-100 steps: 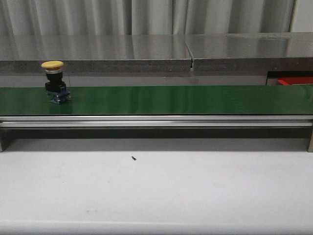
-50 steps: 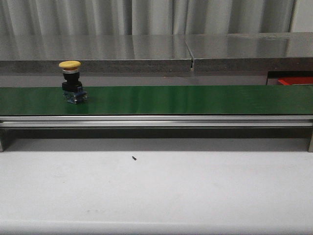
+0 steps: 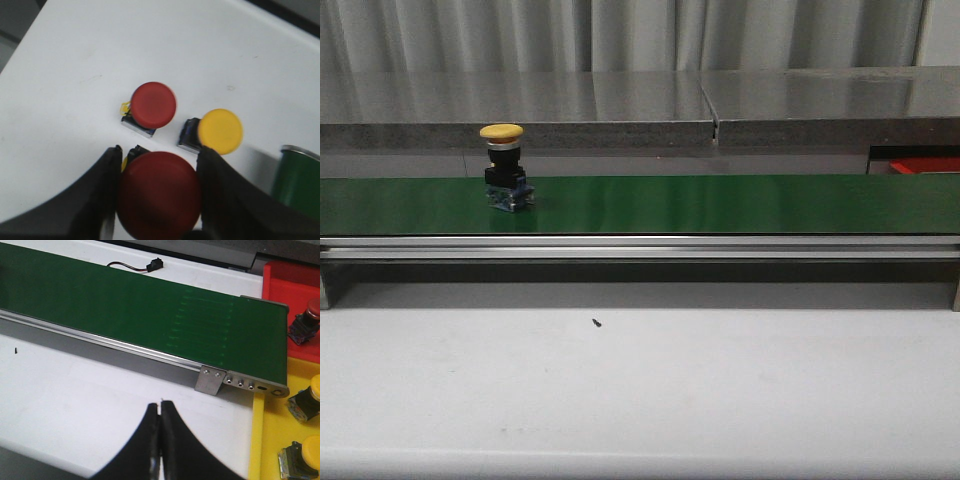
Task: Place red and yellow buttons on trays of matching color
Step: 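Grasp a red button on the table with the left gripper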
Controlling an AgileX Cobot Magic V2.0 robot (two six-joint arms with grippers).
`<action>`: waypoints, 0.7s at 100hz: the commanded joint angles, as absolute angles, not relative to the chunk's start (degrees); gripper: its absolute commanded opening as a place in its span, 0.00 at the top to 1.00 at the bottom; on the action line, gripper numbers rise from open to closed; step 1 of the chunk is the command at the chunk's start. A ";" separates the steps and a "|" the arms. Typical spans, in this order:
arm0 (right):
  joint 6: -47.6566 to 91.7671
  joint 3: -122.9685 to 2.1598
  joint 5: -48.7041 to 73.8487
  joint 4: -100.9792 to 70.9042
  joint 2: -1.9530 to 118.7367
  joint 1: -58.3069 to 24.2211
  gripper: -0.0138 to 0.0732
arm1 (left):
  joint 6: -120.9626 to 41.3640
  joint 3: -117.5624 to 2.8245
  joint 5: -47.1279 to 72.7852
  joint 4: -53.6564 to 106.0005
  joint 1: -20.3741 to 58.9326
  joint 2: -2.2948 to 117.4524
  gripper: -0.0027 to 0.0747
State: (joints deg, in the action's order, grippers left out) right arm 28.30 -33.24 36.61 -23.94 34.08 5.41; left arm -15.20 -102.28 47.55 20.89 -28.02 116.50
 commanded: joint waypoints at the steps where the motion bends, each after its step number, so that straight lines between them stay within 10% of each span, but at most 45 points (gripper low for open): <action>1: 28.67 -34.55 33.37 -25.06 33.82 5.37 0.95 | -14.80 -104.16 47.71 23.24 -26.29 109.20 0.95; 70: 28.67 -34.55 33.37 -25.06 33.82 5.37 0.95 | -15.49 -87.71 40.51 25.51 -12.72 103.00 0.95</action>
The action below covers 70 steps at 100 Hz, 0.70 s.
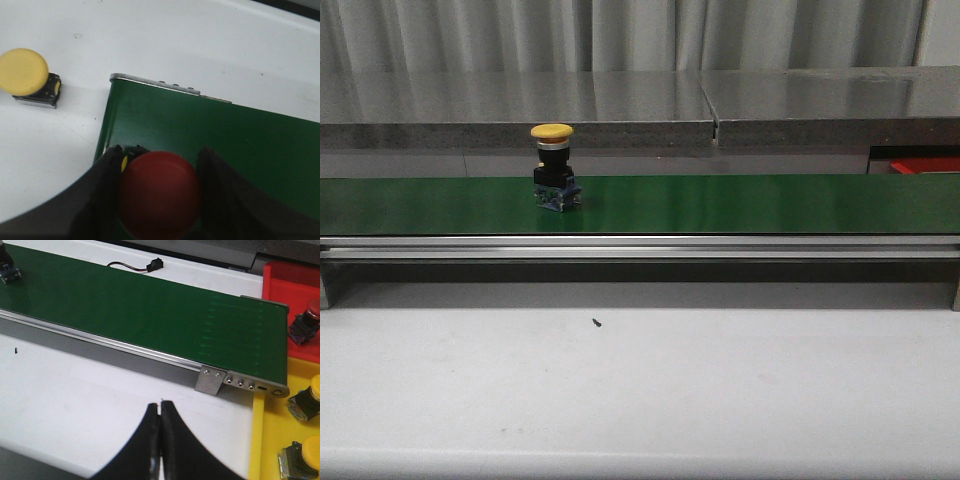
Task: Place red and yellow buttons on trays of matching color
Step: 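Grasp a red button on the table with the left gripper, then lower the red button onto the conveyor and open the left gripper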
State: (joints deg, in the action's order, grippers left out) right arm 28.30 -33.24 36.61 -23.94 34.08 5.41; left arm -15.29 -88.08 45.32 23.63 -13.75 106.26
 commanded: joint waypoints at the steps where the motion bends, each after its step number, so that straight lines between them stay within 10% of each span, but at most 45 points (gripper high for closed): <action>1: 28.67 -34.55 33.37 -25.06 33.82 5.37 0.95 | -15.49 -87.52 40.37 25.51 -12.56 103.00 0.95; 28: 28.67 -34.55 33.37 -25.06 33.82 5.37 0.95 | -18.50 -84.02 38.47 25.64 -11.48 103.00 0.86; 54: 28.67 -34.55 33.37 -25.06 33.82 5.37 0.95 | -22.99 -84.02 38.47 32.85 -11.48 102.74 0.05; 70: 28.67 -34.55 33.37 -25.06 33.82 5.37 0.95 | -28.87 -84.02 38.47 40.69 -11.48 100.62 0.13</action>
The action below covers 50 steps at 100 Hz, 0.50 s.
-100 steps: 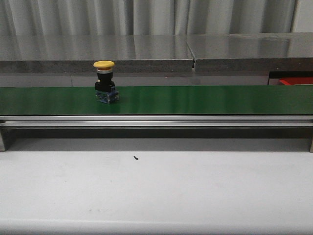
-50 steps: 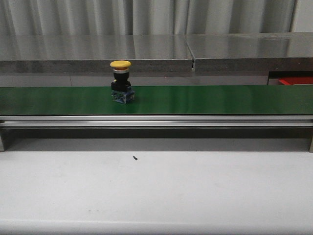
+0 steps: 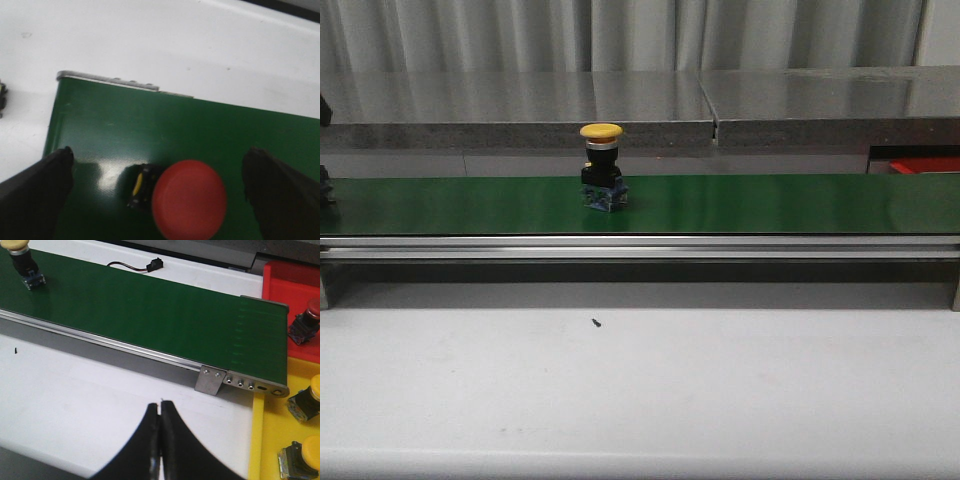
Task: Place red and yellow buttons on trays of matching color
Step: 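Lower the red button onto the conveyor and open the left gripper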
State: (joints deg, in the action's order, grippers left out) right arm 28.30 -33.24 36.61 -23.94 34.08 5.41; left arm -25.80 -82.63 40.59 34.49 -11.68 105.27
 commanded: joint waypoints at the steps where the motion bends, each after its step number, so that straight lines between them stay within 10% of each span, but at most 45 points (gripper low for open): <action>1: 28.67 -34.55 33.37 -25.06 33.82 5.37 0.95 | -29.25 -84.02 38.47 40.93 -11.48 100.32 0.14; 50: 28.67 -34.55 33.37 -25.06 33.82 5.37 0.95 | -44.34 -73.57 30.61 50.81 -11.35 79.24 0.14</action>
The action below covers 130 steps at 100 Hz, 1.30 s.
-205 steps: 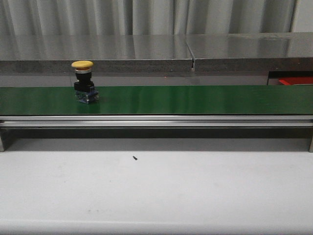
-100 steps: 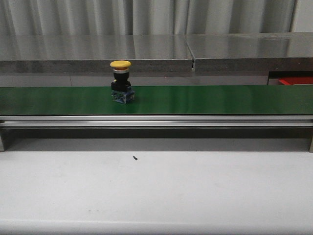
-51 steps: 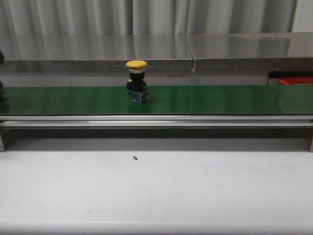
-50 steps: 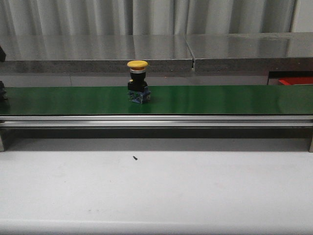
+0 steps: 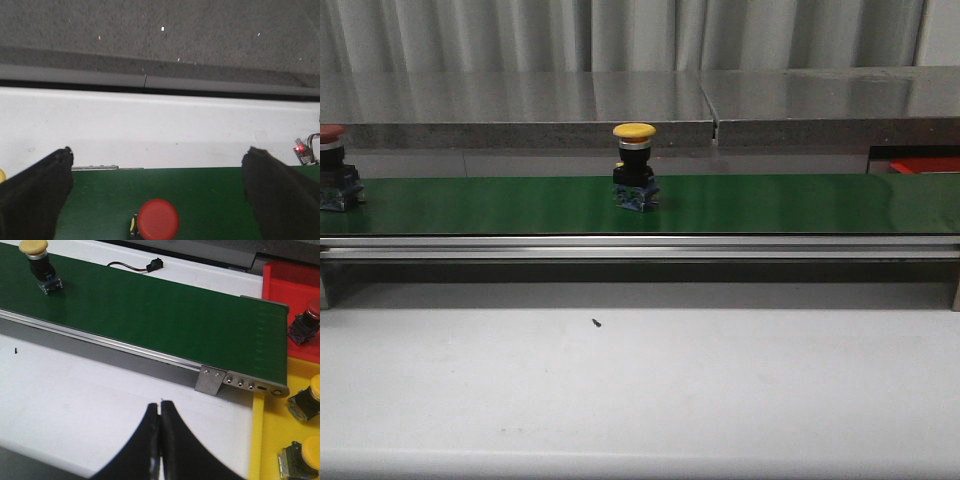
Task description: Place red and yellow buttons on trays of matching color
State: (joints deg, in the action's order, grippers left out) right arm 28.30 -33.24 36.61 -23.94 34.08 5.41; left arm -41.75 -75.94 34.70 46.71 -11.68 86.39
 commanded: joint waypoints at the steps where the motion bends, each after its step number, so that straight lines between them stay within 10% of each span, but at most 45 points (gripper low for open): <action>1: 28.67 -34.55 33.37 -25.06 33.82 5.37 0.95 | -44.52 -72.67 30.33 50.99 -11.35 78.79 0.14; 58: 28.67 -34.55 33.37 -25.06 33.82 5.37 0.95 | -47.31 -42.39 5.07 53.84 7.92 53.98 0.44; 91: 28.67 -34.55 33.37 -25.06 33.82 5.37 0.95 | -47.07 -35.35 3.96 52.43 8.42 40.33 0.99; 130: 28.67 -34.58 29.62 -25.06 33.82 5.37 0.95 | -46.97 -30.51 1.53 53.98 8.42 37.03 0.99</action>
State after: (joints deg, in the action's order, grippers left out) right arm 28.30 -33.24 34.69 -23.94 34.08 5.41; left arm -47.27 -29.02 4.60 53.13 8.05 37.29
